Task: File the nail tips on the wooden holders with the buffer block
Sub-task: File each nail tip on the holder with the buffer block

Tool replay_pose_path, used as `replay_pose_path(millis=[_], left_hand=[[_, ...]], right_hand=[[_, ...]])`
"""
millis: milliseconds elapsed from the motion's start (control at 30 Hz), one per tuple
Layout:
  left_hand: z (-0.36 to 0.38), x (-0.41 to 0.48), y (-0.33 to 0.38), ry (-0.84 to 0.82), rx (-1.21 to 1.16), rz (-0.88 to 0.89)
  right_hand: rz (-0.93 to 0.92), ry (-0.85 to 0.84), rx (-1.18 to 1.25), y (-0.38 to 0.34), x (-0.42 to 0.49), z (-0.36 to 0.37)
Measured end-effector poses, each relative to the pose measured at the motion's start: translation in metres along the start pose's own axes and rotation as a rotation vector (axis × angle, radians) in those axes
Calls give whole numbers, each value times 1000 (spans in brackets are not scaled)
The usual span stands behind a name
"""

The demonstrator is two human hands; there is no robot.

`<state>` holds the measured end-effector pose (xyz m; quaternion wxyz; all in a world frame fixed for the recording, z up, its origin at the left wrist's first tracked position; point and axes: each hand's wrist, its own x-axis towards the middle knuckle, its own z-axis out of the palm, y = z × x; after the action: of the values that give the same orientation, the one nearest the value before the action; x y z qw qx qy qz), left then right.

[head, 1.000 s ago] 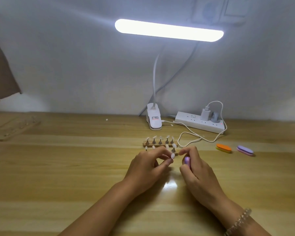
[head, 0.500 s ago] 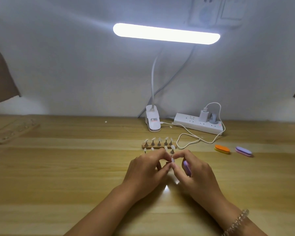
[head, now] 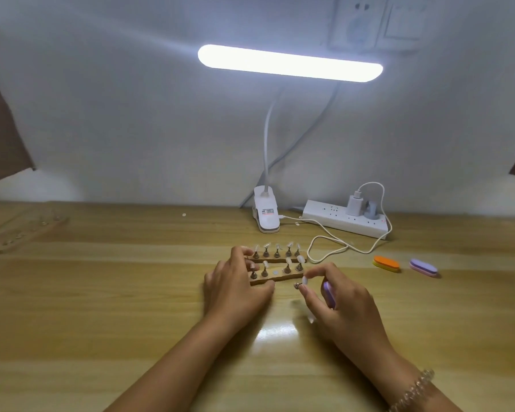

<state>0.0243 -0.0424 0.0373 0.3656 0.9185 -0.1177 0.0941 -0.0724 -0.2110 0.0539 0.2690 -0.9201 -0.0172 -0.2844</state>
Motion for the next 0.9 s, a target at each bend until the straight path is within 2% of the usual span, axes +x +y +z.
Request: replay_pose_path(millis=[233,400,533,900], left_hand=[[-3,-3,3,-38,23,93],[-5,-9,8,-122,-47,284],[-4,-12,10,-120,-52,390],[-5,-14,11,-88,-83,467]], right_hand=[[4,18,-22,-1,-1,0],[-15,-7,-23,-4,-2,-1],[-25,-6,-38,-6,-3,-2],[-5,-31,-50,-6,-3,-2]])
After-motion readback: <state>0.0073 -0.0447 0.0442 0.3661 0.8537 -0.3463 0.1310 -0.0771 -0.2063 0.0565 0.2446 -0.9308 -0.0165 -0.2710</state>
